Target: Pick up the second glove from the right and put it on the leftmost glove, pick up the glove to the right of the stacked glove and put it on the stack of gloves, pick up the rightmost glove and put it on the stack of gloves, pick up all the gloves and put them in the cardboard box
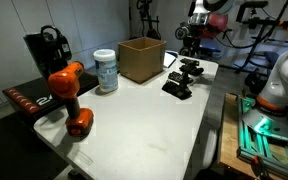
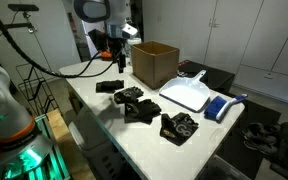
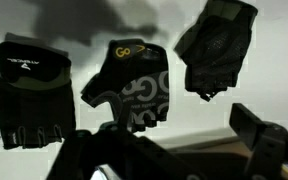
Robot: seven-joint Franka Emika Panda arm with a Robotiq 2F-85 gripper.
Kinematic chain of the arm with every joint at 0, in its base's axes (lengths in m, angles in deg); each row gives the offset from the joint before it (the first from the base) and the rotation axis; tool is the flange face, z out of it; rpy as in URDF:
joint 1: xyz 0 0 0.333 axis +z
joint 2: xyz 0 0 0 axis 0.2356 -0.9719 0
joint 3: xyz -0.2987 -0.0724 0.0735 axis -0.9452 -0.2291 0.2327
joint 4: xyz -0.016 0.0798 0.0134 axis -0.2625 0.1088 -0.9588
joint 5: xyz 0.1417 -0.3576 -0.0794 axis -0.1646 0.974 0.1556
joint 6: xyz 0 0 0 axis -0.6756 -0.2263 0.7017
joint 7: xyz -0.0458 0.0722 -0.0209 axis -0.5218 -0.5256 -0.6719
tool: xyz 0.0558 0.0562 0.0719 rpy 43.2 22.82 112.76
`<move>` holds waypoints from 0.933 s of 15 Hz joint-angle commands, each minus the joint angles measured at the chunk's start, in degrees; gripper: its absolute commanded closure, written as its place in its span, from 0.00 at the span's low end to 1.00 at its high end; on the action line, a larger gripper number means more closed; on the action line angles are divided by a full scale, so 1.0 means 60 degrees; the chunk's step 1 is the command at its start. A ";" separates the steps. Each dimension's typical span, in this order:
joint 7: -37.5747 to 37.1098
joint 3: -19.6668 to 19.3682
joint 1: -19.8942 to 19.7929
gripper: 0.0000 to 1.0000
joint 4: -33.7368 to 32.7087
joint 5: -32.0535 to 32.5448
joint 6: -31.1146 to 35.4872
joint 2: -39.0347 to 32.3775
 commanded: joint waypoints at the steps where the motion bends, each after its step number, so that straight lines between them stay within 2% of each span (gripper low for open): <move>1: 0.0028 0.0005 -0.0063 0.00 -0.0005 -0.0037 0.0006 -0.0009; 3: -0.1000 0.0027 -0.0542 0.00 -0.0215 0.0767 0.0111 -0.0538; 5: -0.1532 -0.0129 -0.0990 0.00 -0.0197 0.1522 0.0703 -0.0912; 7: -0.1989 -0.0297 -0.1369 0.00 -0.0408 0.2143 0.0122 -0.1341; 11: -0.2346 -0.0702 -0.1777 0.00 -0.0951 0.2587 -0.0934 -0.2335; 14: -0.1821 -0.0936 -0.1837 0.00 -0.1154 0.2636 -0.0630 -0.2971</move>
